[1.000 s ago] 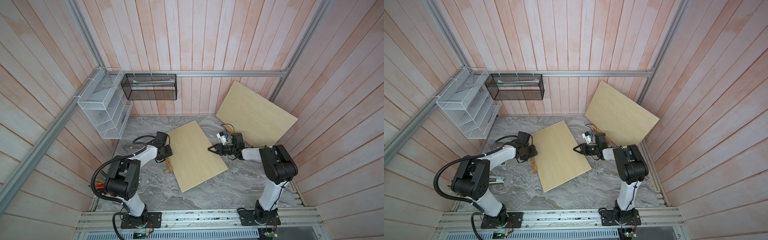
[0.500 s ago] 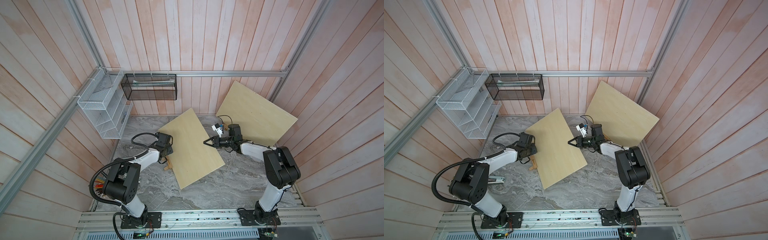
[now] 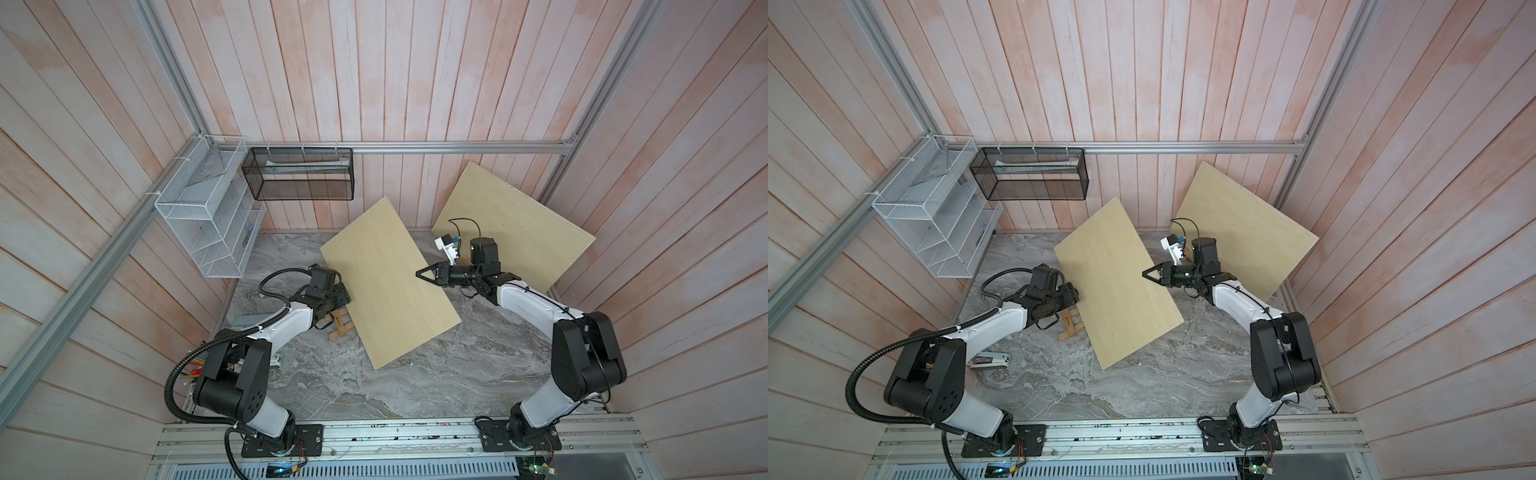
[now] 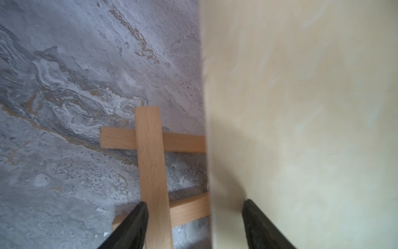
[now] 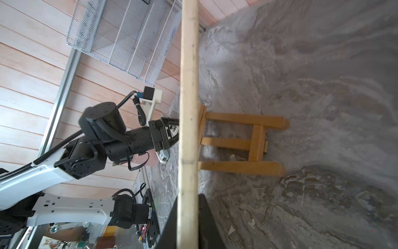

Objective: Assemble the easel
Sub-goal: Pick up the drawing board from the easel, then pick up the easel at the center of the board.

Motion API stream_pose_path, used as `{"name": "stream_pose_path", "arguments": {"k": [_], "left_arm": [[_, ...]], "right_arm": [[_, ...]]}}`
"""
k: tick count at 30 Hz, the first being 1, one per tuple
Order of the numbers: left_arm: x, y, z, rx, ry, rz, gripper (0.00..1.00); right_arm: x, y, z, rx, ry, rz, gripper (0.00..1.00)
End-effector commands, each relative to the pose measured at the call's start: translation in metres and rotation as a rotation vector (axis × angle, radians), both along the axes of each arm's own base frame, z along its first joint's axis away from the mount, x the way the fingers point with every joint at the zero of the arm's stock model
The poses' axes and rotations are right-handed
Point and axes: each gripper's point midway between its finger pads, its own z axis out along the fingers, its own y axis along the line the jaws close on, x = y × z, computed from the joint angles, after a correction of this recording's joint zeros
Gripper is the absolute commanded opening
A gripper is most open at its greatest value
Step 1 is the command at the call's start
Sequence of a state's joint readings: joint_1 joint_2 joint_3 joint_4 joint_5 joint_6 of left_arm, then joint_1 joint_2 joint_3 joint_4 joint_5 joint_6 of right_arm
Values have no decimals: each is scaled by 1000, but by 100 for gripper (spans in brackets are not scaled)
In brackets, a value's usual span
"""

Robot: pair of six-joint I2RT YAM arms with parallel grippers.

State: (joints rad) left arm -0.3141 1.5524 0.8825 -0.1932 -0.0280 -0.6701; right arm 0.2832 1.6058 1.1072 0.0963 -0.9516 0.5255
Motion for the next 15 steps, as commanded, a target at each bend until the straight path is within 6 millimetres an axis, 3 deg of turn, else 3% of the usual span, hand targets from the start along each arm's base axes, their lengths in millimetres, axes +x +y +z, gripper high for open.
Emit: {"name": "stream_pose_path", "arguments": {"k": [1, 8, 15], "left_arm": [[-11, -4, -14, -17, 71, -25, 72], [-23, 1, -30, 11, 139, -20, 71], [-34, 12, -39, 61, 199, 8, 69]], "right_arm": [[-12, -11, 142, 110, -475, 48, 0], [-10, -45, 202, -11, -667, -114, 0], [-13, -71, 234, -117, -799, -224, 0]]}}
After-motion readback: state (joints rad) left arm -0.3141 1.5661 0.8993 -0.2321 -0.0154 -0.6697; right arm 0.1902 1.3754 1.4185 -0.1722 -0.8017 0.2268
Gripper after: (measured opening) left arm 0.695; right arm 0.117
